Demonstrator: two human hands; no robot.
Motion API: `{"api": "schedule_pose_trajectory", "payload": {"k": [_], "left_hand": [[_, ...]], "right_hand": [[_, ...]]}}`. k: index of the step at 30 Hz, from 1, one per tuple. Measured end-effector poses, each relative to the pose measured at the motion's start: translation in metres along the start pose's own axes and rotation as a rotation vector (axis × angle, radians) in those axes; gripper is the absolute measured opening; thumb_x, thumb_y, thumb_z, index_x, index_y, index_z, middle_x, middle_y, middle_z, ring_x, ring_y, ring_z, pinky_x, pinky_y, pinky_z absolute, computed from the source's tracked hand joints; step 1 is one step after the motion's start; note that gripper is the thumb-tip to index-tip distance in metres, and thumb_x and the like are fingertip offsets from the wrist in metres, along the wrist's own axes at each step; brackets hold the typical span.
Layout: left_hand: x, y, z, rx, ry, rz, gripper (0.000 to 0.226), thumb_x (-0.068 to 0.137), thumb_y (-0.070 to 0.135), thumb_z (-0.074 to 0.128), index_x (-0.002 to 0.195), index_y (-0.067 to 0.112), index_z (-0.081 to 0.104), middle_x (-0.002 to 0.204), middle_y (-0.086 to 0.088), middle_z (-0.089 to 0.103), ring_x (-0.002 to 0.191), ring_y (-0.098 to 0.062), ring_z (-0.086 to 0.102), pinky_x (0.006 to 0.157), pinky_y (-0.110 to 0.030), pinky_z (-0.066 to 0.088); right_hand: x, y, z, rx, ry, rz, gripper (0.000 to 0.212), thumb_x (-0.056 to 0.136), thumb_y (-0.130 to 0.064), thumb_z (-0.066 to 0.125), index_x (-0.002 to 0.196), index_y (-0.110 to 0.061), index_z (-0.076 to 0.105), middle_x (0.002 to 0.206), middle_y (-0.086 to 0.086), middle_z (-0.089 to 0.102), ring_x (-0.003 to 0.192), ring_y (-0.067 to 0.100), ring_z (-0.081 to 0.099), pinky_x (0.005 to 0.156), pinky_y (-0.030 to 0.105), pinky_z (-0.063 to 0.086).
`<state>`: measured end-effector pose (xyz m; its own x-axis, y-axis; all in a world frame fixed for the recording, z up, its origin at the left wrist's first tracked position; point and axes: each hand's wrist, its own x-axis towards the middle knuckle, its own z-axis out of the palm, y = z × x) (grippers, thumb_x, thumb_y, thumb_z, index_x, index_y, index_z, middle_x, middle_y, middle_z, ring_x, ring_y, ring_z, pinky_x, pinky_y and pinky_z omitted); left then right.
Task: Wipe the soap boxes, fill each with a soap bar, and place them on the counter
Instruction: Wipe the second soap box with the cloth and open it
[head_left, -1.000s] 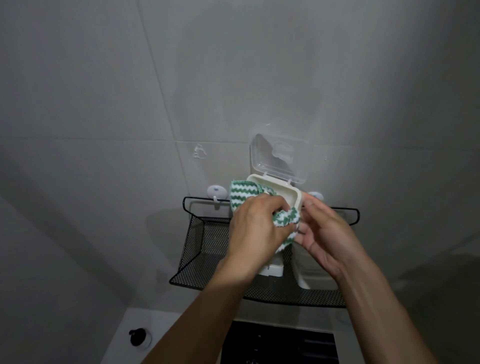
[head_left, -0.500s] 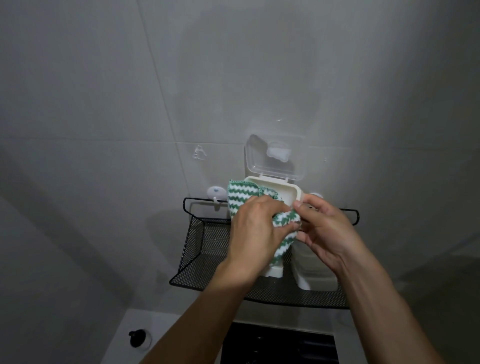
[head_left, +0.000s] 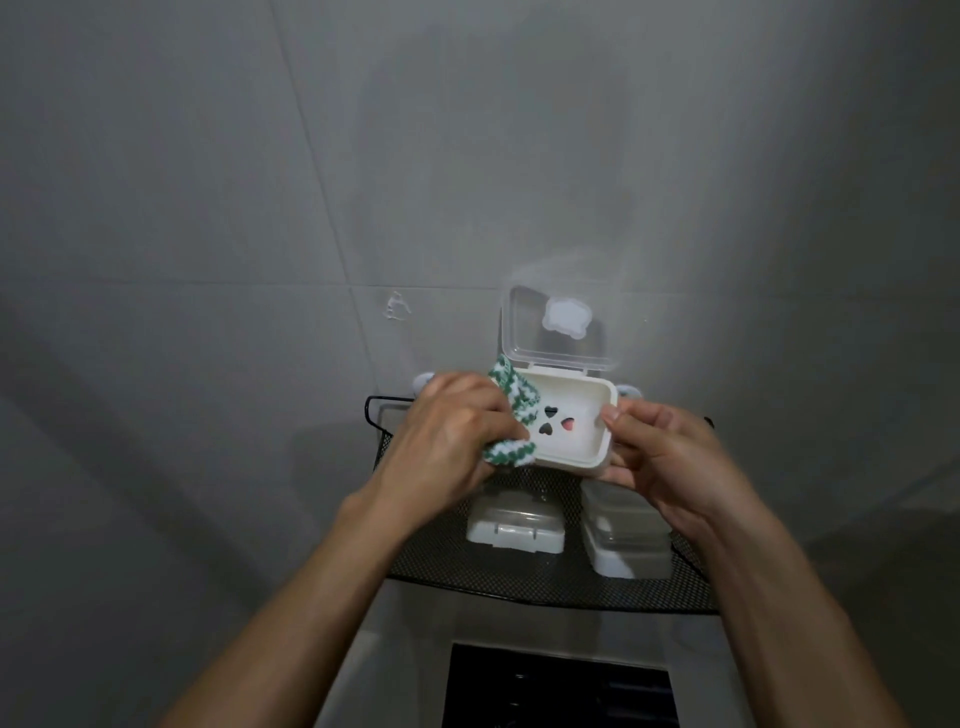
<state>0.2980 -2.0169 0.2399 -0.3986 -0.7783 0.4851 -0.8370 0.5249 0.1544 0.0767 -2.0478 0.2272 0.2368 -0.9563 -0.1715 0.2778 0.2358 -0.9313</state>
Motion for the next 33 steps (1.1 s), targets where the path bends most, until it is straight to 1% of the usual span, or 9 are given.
{"api": "schedule_pose_trajectory", "payload": {"k": [4,9,12,15,17,20,24,29,33], "left_hand": [[0.001,-0.002,-0.005,0.000,-0.032,0.025,0.023,0.074,0.028,0.084,0.095,0.020,0.079,0.088,0.006,0.069,0.094,-0.017,0.061,0.090,-0.036,0.043],[0.007,0.015,-0.004,-0.017,0.013,0.093,0.017,0.079,0.025,0.080,0.093,0.015,0.078,0.088,0.001,0.068,0.090,-0.021,0.061,0.085,-0.035,0.042],[0.009,0.024,-0.004,-0.043,0.023,0.147,0.016,0.083,0.027,0.076,0.094,0.015,0.078,0.089,0.001,0.068,0.090,-0.021,0.060,0.083,-0.032,0.039],[0.011,0.022,-0.009,-0.037,0.006,0.197,0.019,0.082,0.026,0.078,0.098,0.016,0.077,0.093,0.002,0.068,0.093,-0.018,0.060,0.087,-0.034,0.041],[0.012,0.016,-0.012,0.009,-0.014,0.215,0.021,0.080,0.023,0.080,0.099,0.016,0.075,0.098,0.002,0.068,0.099,-0.019,0.060,0.094,-0.035,0.041],[0.009,0.004,-0.016,0.049,-0.026,0.162,0.026,0.079,0.023,0.082,0.103,0.018,0.074,0.116,-0.002,0.065,0.114,-0.020,0.058,0.103,-0.036,0.042],[0.005,-0.004,-0.018,0.010,-0.040,0.122,0.026,0.078,0.016,0.079,0.103,0.015,0.070,0.132,-0.006,0.059,0.119,-0.021,0.058,0.093,-0.027,0.048],[0.003,-0.012,-0.021,-0.078,-0.059,0.110,0.026,0.076,0.005,0.081,0.099,0.012,0.071,0.109,-0.003,0.070,0.099,-0.018,0.065,0.081,-0.033,0.056],[0.004,-0.014,-0.034,-0.224,0.102,-0.153,0.025,0.080,0.019,0.081,0.101,0.017,0.067,0.090,0.009,0.071,0.080,-0.008,0.067,0.071,-0.028,0.055]], "right_hand": [[0.000,0.000,0.002,0.010,0.006,0.008,0.014,0.097,-0.003,0.056,0.088,-0.005,0.067,0.074,0.012,0.076,0.059,0.015,0.073,0.049,0.023,0.057],[-0.001,-0.004,0.006,0.001,0.007,-0.004,0.008,0.094,-0.003,0.059,0.094,0.002,0.066,0.082,0.018,0.075,0.063,0.019,0.073,0.051,0.028,0.059],[-0.002,-0.005,0.006,-0.016,0.008,-0.017,0.029,0.093,-0.004,0.060,0.116,0.015,0.058,0.099,0.031,0.070,0.071,0.027,0.070,0.056,0.033,0.062],[-0.003,-0.008,0.001,-0.021,-0.012,-0.045,0.044,0.088,-0.006,0.063,0.123,0.019,0.054,0.114,0.041,0.063,0.084,0.036,0.065,0.066,0.038,0.062],[-0.003,-0.009,-0.003,-0.015,-0.017,-0.059,0.044,0.086,-0.007,0.063,0.122,0.017,0.056,0.109,0.038,0.067,0.082,0.035,0.067,0.066,0.038,0.062],[-0.004,-0.011,-0.009,0.022,-0.029,-0.090,0.038,0.084,-0.007,0.062,0.116,0.013,0.061,0.091,0.023,0.075,0.069,0.023,0.074,0.052,0.027,0.060],[-0.005,-0.012,-0.014,0.058,-0.049,-0.118,0.036,0.083,-0.008,0.062,0.114,0.009,0.063,0.081,0.015,0.075,0.062,0.016,0.072,0.047,0.020,0.055],[-0.005,-0.001,-0.020,0.010,0.009,-0.065,0.046,0.076,-0.017,0.068,0.114,0.008,0.064,0.087,0.019,0.074,0.064,0.018,0.070,0.051,0.022,0.059],[-0.008,0.006,-0.024,-0.004,0.015,-0.045,0.043,0.077,-0.015,0.067,0.115,0.004,0.064,0.096,0.023,0.075,0.069,0.021,0.074,0.049,0.022,0.057]]}}
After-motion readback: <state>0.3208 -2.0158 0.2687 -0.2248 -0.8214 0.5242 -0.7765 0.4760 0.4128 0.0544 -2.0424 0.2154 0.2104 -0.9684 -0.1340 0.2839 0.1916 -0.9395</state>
